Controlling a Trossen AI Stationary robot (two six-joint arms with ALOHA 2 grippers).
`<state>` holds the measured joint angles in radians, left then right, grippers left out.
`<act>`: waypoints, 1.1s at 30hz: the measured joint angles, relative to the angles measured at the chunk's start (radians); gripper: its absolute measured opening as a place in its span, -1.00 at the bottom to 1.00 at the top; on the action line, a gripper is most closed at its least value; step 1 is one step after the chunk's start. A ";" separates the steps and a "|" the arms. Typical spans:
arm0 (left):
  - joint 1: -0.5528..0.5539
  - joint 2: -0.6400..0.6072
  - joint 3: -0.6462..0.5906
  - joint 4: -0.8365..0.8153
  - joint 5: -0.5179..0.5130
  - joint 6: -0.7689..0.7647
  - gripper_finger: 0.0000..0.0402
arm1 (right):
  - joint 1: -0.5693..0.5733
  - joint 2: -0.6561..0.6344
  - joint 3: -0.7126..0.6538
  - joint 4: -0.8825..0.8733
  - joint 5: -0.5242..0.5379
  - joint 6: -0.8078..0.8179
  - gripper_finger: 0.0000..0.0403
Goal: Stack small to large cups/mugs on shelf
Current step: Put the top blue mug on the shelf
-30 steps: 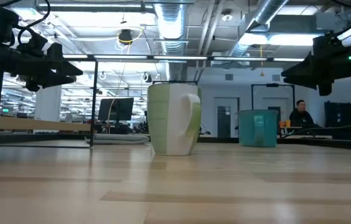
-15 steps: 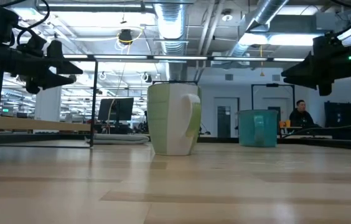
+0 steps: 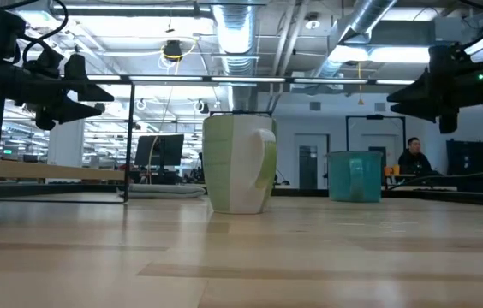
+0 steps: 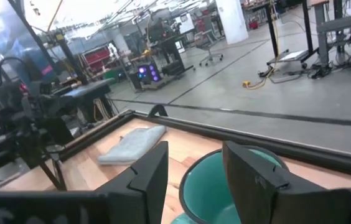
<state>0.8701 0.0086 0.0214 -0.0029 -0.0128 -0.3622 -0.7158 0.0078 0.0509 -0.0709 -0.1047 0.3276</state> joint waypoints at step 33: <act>0.000 0.000 0.000 0.001 -0.011 0.002 0.30 | 0.024 0.000 0.002 -0.004 -0.002 -0.018 -0.14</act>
<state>0.8701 0.0082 0.0216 -0.0019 -0.0235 -0.3599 -0.6914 0.0082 0.0528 -0.0751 -0.1070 0.3100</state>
